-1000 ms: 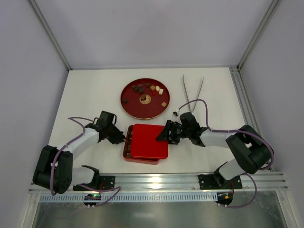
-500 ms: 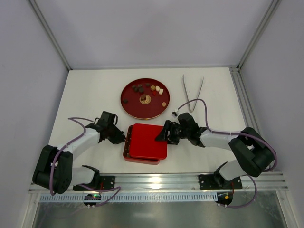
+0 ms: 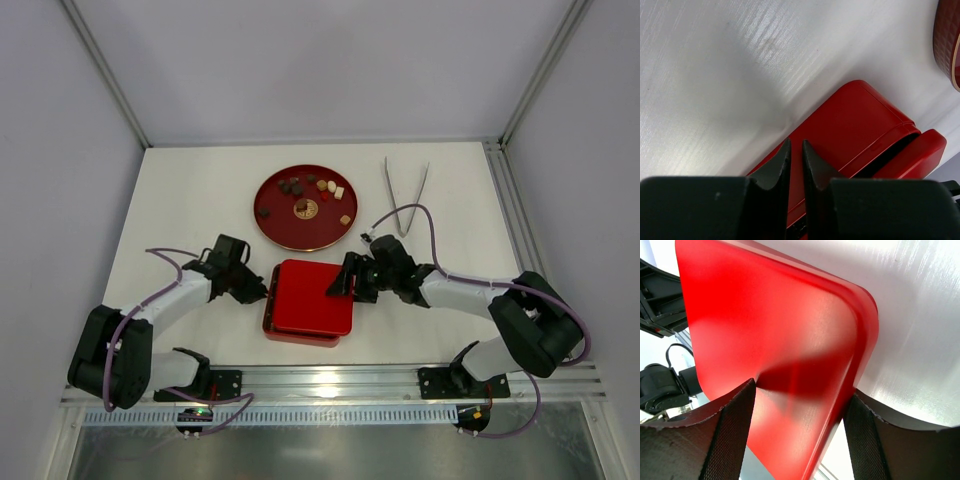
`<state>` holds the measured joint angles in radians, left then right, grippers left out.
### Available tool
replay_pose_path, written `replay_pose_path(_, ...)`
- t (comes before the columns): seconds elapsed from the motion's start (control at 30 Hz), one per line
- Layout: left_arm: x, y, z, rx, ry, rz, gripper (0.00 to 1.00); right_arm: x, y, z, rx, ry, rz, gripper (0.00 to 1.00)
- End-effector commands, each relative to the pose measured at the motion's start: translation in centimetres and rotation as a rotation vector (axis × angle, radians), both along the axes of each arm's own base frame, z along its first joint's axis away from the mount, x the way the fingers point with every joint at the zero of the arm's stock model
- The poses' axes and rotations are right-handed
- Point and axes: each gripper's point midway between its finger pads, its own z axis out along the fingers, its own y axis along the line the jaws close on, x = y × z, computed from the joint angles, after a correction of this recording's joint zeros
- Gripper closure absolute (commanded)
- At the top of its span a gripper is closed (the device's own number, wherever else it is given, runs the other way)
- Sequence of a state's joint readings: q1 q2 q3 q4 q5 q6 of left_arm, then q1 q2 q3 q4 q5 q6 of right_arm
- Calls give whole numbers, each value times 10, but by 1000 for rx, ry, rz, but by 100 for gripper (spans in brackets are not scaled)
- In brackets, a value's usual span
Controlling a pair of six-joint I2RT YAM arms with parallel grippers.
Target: Pack the chocolate
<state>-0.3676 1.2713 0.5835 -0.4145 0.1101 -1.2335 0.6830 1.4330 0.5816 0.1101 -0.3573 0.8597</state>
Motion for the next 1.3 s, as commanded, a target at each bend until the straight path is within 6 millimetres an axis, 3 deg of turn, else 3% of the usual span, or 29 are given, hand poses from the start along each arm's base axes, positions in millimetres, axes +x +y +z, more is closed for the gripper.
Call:
replay_pose_path(0.0,9,-21,19,-90,-56,-21,87,9,4,11,-30,-67,14,32)
replay_pose_path(0.73,12,-41,24,-124,-63,-34,87,24,-1,15,-148,-109,31,24)
replay_pose_path(1.13,14,-49,26,-129,-68,-43,87,23,-5,12,-231,-132,50,19)
replay_pose_path(1.27,15,-51,27,-132,-71,-45,87,24,-6,15,-260,-147,50,13)
